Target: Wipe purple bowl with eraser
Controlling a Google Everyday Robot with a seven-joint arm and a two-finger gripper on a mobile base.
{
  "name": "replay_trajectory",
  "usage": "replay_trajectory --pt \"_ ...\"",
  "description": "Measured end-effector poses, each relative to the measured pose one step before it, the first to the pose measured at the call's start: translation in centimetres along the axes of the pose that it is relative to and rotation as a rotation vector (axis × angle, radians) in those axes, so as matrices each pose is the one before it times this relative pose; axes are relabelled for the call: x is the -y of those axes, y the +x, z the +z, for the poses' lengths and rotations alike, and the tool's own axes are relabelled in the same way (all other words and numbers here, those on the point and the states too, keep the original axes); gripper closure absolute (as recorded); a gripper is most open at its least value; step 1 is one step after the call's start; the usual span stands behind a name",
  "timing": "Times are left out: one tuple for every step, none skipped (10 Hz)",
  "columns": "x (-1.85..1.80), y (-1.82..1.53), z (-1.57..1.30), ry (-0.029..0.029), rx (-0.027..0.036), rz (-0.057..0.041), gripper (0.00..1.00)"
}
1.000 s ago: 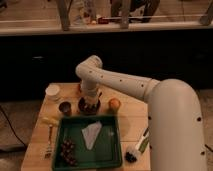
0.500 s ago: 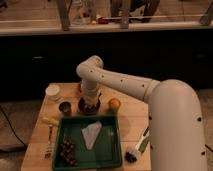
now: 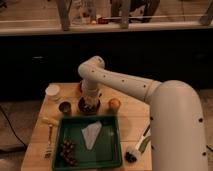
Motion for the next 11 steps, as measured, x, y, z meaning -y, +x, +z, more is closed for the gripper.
replay_trajectory --pt "-0.262 0.742 0.015 -0.00675 -0.00530 0.00866 0.97" --pt "0.063 0.319 0.030 -0.01219 -0.00051 -0.00310 0.97" --pt "0.735 0.101 0.162 -0.00762 0.00032 -0.01325 0.97" --pt "0.479 -0.046 0.235 -0.01608 0.00399 -0.01637 0.97" --pt "0.504 -0.038 0.315 -0.01606 0.00485 -0.02029 0.97" --pt "1.674 -0.589 0.441 -0.00541 0.01037 -0.04569 0.97" --pt "0.915 -0.465 0.185 -0.00348 0.00776 -0.02972 0.97" --pt "1.008 -0.503 0.071 -0.00287 0.00847 -0.03729 0.97" --pt "1.381 -1.103 0.244 -0.00600 0.01405 -0.05691 0.97" --pt "0.516 -1.010 0.196 -0.00253 0.01291 -0.02500 0.97" --pt "-0.114 -1.117 0.161 -0.00521 0.00958 -0.01909 0.97"
